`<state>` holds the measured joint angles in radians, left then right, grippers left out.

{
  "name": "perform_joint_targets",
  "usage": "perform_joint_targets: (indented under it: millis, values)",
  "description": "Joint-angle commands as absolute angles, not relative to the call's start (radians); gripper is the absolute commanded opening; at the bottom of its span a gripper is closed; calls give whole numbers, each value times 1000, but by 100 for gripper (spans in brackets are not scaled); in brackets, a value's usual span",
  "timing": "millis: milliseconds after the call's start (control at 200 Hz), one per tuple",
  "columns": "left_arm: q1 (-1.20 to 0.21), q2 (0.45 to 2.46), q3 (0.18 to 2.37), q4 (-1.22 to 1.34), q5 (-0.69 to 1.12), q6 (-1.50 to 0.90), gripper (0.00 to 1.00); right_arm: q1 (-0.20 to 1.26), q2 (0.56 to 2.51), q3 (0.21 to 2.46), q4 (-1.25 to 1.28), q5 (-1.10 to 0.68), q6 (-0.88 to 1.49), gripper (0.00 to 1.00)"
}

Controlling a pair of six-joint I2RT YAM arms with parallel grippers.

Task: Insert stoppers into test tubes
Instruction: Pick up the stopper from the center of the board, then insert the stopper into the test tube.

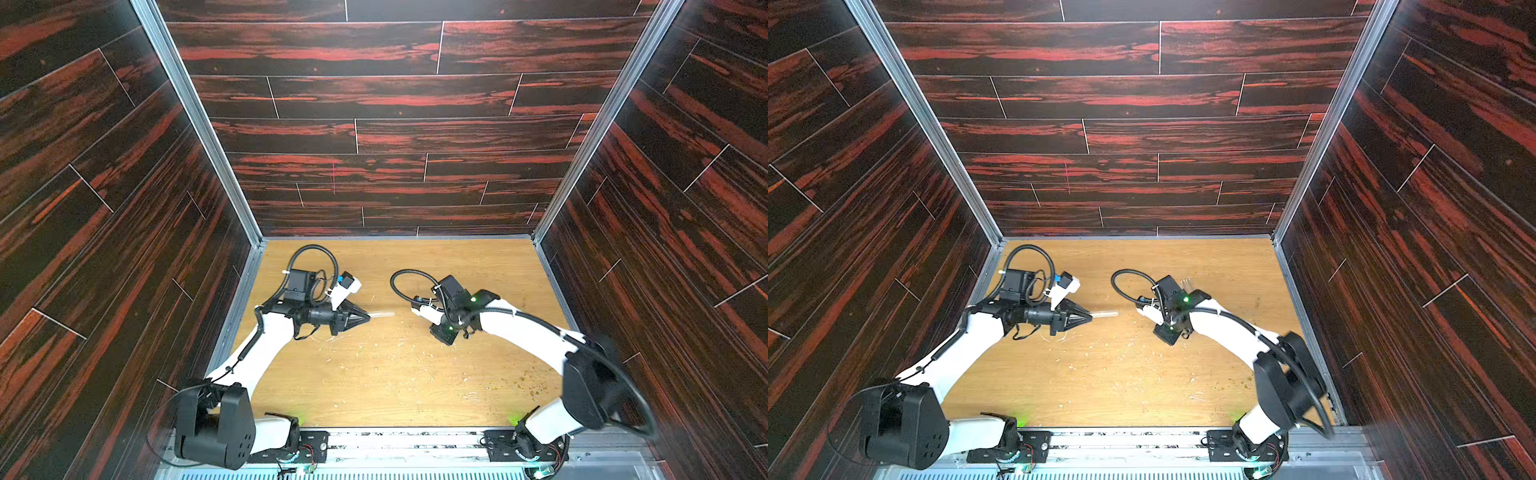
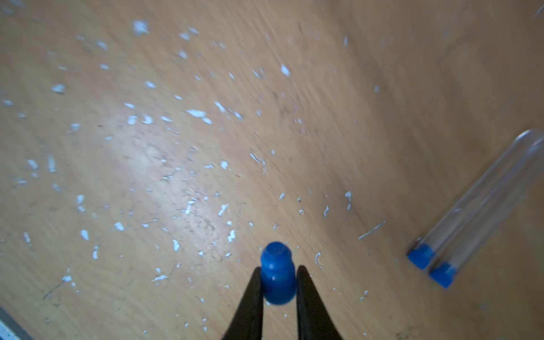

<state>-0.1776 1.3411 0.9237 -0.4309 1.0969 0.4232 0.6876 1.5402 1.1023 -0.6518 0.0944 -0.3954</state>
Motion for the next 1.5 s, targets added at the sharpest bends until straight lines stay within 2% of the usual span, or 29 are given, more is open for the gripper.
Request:
perform_joint_targets:
  millis: [0, 75, 241, 616, 1493]
  values:
    - [-211, 1368, 941, -484, 1095, 503, 0, 723, 1472, 1061, -586, 132, -448, 21]
    - [-234, 1386, 953, -515, 1082, 537, 0, 779, 1427, 994, -503, 159, -490, 23]
    - [-255, 1393, 966, -542, 1077, 555, 0, 827, 1378, 952, -437, 174, -528, 21]
    - [-285, 1409, 969, -531, 1109, 530, 0, 867, 1297, 911, -364, 130, -586, 20]
    - [-330, 1453, 991, -512, 1114, 500, 0, 899, 1287, 908, -346, 90, -598, 20]
